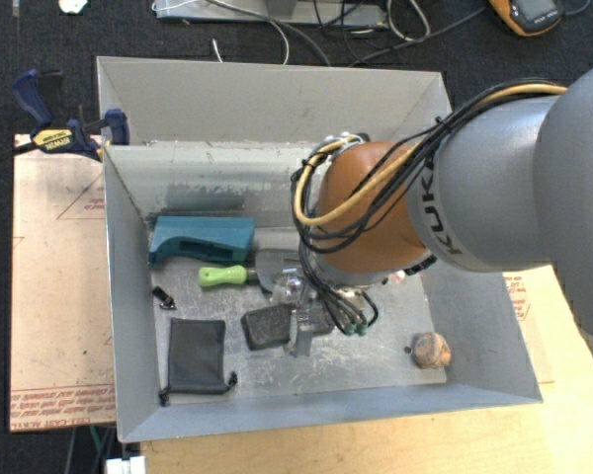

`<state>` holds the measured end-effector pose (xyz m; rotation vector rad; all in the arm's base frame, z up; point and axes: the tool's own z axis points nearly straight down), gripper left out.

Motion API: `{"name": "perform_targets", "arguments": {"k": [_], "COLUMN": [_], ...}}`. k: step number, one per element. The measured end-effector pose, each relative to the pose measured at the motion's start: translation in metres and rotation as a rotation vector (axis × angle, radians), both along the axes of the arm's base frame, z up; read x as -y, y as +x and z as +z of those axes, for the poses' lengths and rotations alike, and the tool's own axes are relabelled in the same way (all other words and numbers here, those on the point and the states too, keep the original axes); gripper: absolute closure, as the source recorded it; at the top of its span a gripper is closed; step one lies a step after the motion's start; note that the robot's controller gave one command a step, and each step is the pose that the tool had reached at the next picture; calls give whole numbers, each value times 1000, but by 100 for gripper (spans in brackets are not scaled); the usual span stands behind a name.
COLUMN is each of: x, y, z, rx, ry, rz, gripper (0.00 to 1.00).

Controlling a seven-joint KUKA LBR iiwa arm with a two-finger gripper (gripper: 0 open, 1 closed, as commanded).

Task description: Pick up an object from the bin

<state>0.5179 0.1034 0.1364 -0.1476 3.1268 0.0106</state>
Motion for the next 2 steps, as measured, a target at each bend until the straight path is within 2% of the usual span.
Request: {"name": "perform_targets", "arguments": {"k": [2], "x": [0], "y": [0], "z": [12], "rx": [0], "ry": [1], "rz": [-1], "gripper": [100]}}
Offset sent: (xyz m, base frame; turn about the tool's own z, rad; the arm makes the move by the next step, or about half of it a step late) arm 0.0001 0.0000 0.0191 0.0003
